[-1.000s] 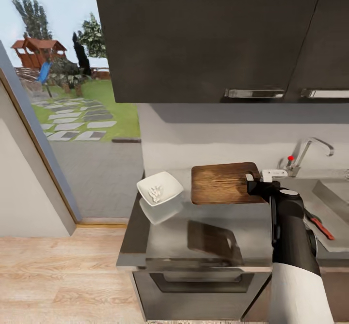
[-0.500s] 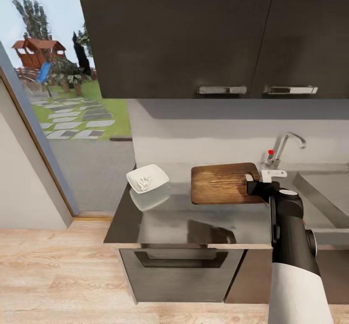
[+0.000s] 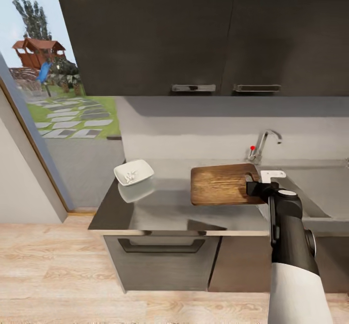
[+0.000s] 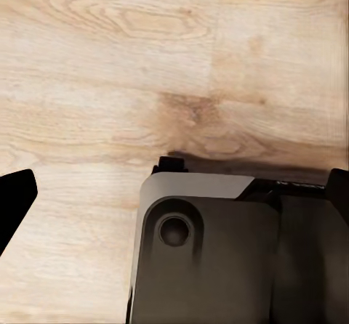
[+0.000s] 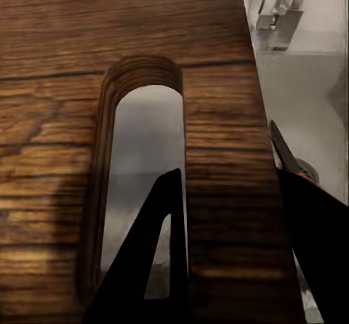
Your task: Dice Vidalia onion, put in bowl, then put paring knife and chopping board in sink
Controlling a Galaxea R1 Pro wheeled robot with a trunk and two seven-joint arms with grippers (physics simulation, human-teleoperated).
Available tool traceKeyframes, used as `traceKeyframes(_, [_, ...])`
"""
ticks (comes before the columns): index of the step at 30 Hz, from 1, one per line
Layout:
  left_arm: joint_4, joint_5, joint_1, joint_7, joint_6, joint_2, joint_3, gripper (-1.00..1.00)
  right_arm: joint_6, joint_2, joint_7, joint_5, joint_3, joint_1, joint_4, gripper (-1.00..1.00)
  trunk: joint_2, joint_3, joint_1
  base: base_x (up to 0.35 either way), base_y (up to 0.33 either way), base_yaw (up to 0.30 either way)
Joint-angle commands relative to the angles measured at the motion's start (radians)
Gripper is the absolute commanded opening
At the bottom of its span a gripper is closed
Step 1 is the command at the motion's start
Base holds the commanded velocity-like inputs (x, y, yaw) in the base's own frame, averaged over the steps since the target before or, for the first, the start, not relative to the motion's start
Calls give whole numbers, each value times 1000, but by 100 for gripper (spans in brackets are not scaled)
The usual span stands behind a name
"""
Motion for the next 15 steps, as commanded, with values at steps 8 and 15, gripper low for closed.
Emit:
traceKeyframes(8, [-3, 9, 0, 7, 1, 1, -8, 100, 2, 1, 10, 7, -2, -1, 5, -100, -2, -2, 0, -139, -276, 0])
traceKeyframes(15, [-3, 9, 0, 7, 1, 1, -7, 100, -33, 2, 9, 7, -2, -1, 26, -100, -2, -2, 0, -54, -167, 0])
